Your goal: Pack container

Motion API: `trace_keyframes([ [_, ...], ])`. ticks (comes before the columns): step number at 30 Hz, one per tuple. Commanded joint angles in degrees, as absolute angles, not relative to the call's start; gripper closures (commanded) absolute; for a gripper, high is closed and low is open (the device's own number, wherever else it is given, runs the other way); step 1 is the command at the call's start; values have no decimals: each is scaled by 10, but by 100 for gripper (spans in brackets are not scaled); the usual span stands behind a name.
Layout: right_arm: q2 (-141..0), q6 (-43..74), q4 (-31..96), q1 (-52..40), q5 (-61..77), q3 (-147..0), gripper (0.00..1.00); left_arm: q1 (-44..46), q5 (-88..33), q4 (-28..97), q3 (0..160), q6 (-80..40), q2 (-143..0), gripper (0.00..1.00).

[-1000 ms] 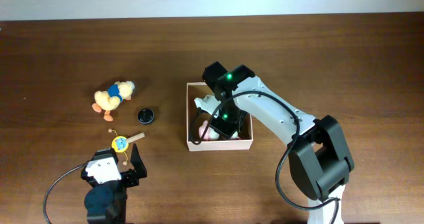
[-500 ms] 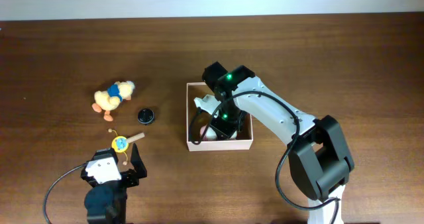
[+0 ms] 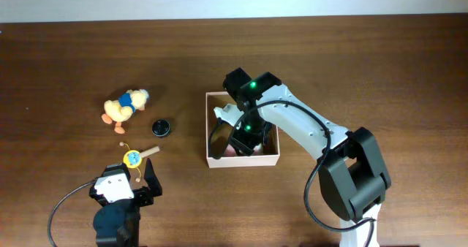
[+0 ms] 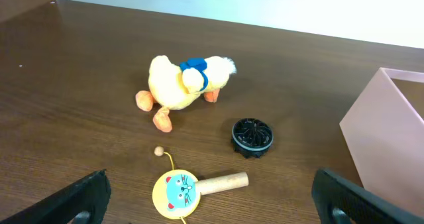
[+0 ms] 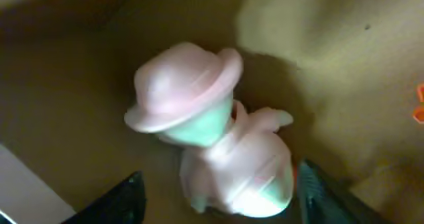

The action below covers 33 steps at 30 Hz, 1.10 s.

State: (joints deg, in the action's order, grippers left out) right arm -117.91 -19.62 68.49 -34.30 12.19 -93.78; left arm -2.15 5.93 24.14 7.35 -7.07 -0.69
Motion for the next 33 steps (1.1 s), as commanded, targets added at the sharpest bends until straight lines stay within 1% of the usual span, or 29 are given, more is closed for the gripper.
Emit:
trace_keyframes([
  [1, -1167, -197, 683, -349, 133, -938, 35, -20, 53, 240, 71, -63, -3, 1],
  [3, -1167, -197, 679, -349, 131, -938, 32, -20, 53, 240, 71, -63, -3, 1],
  [8, -1167, -197, 661, -349, 126, -938, 20, -20, 53, 240, 71, -63, -3, 1],
  [13, -1167, -197, 639, -349, 110, -938, 13, -20, 53, 240, 71, -63, -3, 1],
  [14, -1167, -197, 635, -349, 105, -938, 10, -20, 53, 240, 70, -63, -3, 1],
  [15, -1167, -197, 629, -349, 98, -938, 9, -20, 53, 240, 70, -63, -3, 1],
  [19, -1167, -194, 608, -346, 79, -942, 9, -20, 53, 240, 71, -63, -3, 1],
  [24, -1166, -183, 612, -333, 79, -981, 8, -20, 53, 240, 71, -63, -3, 1],
  [33, -1164, -162, 688, -298, 65, -1146, 8, -20, 53, 240, 71, -63, -3, 1],
])
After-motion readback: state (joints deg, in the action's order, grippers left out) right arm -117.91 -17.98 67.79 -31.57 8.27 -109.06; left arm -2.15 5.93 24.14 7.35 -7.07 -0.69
